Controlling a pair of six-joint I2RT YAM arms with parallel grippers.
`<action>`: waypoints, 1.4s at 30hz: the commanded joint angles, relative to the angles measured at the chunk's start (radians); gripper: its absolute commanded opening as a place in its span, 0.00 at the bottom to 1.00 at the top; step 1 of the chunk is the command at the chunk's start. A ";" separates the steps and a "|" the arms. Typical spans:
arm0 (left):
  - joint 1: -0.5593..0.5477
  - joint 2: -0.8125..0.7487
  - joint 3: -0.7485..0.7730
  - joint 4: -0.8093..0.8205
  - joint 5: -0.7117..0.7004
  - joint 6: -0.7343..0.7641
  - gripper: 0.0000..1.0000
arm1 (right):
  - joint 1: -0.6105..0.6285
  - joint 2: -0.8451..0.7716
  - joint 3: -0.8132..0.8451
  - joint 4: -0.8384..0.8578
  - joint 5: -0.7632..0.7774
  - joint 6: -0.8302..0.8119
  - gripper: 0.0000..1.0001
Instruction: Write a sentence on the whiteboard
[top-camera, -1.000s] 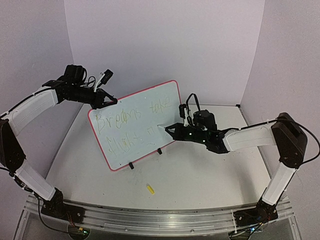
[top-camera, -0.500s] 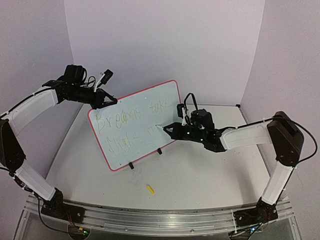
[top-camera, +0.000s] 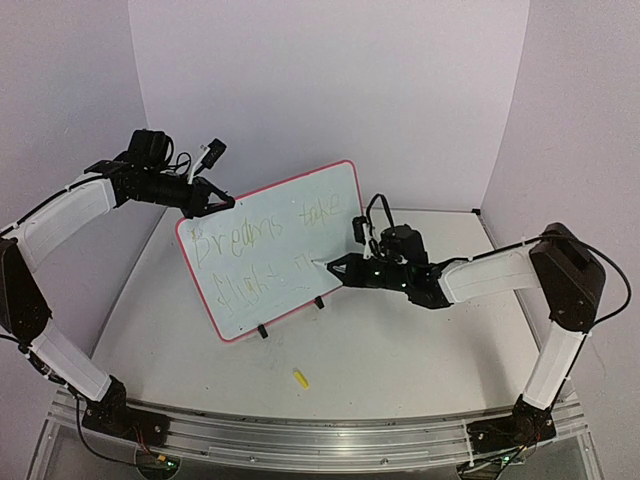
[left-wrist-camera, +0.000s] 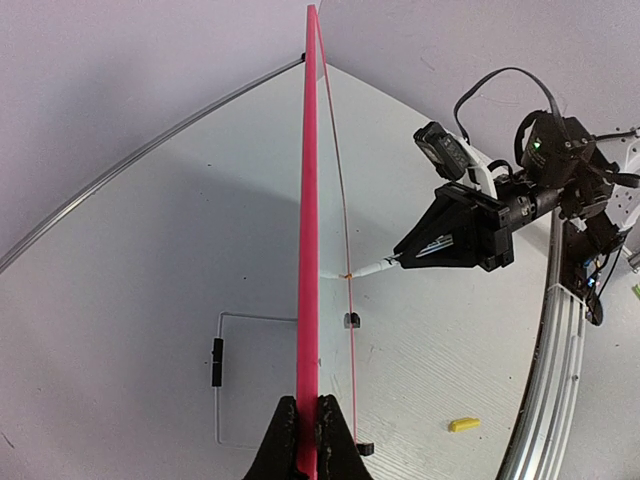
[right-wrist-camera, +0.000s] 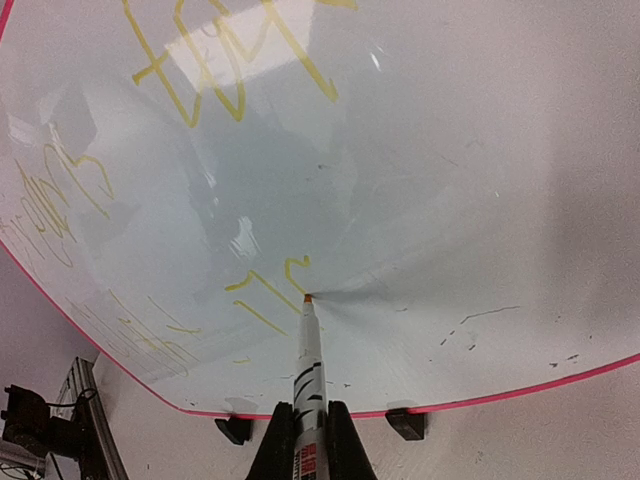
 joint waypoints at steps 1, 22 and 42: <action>-0.060 0.076 -0.058 -0.143 0.012 0.054 0.00 | -0.003 -0.016 -0.010 0.004 0.055 -0.003 0.00; -0.060 0.073 -0.058 -0.145 0.010 0.055 0.00 | -0.002 -0.039 0.055 -0.027 0.092 -0.045 0.00; -0.060 0.076 -0.058 -0.145 0.009 0.055 0.00 | -0.003 -0.037 0.091 -0.036 0.053 -0.054 0.00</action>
